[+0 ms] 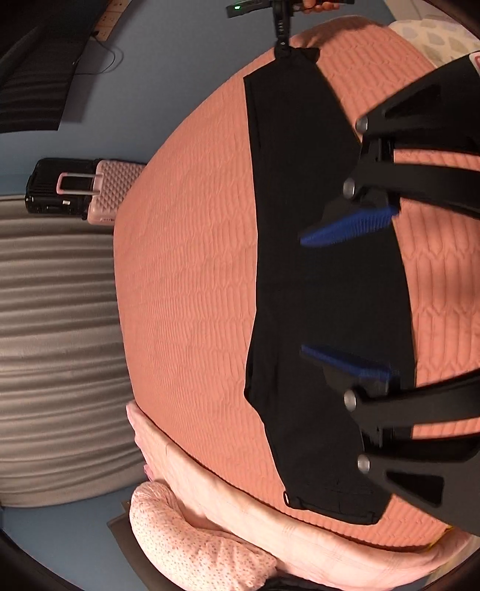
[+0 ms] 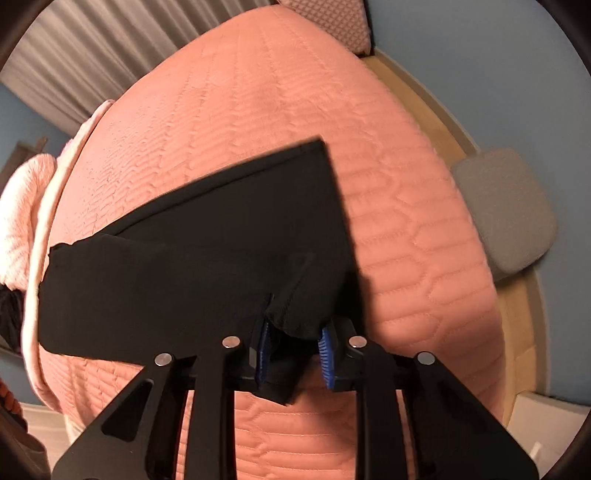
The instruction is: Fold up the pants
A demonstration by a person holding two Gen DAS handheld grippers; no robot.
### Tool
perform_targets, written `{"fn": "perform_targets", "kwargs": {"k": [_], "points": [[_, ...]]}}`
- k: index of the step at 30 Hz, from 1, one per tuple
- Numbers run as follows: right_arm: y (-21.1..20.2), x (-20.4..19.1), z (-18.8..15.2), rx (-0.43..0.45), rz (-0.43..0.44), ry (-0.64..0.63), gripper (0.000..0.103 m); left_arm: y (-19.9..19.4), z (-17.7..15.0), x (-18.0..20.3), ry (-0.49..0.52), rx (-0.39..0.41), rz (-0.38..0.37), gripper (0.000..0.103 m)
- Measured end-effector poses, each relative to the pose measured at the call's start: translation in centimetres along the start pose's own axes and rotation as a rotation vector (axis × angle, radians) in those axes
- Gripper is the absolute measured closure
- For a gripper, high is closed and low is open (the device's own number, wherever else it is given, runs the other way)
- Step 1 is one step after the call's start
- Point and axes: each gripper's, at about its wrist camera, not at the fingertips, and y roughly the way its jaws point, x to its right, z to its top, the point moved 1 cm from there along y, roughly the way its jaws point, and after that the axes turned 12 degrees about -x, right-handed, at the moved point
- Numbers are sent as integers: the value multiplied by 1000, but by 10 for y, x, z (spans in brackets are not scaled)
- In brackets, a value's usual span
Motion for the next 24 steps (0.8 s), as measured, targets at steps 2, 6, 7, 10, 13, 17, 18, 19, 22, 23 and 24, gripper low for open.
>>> {"fn": "perform_targets", "kwargs": {"k": [2,6,7,10,13,17,18,19,22,23,24], "points": [[-40,-19,6,110,17,-33,84,-2,0,2,-3,5,1,38],[-115,-52,0,306,41,-132,84,-14,-9,0,1,13,31,37],[-112,-52,-6,304,19,-148,84,-15,-10,-2,-1,17,46,37],[-59,-17,-22,202,-19,-99,79,-11,-13,-11,-29,10,61,31],[21,40,-39,16,-90,33,69,0,-19,-18,-64,-36,50,30],[-5,64,-66,149,-37,179,62,10,-26,-24,-68,-69,107,30],[-15,58,-68,180,-44,160,62,11,-29,-26,-73,-68,115,30],[-26,46,-68,209,-51,124,62,13,-32,-28,-78,-70,118,30],[-32,4,-60,219,-23,-18,62,28,-40,-33,-98,-112,124,30],[-23,-7,-55,206,-26,-63,63,32,-43,-34,-103,-125,125,30],[-1,-16,-45,143,-87,-109,63,35,-48,-37,-111,-138,123,30]]}}
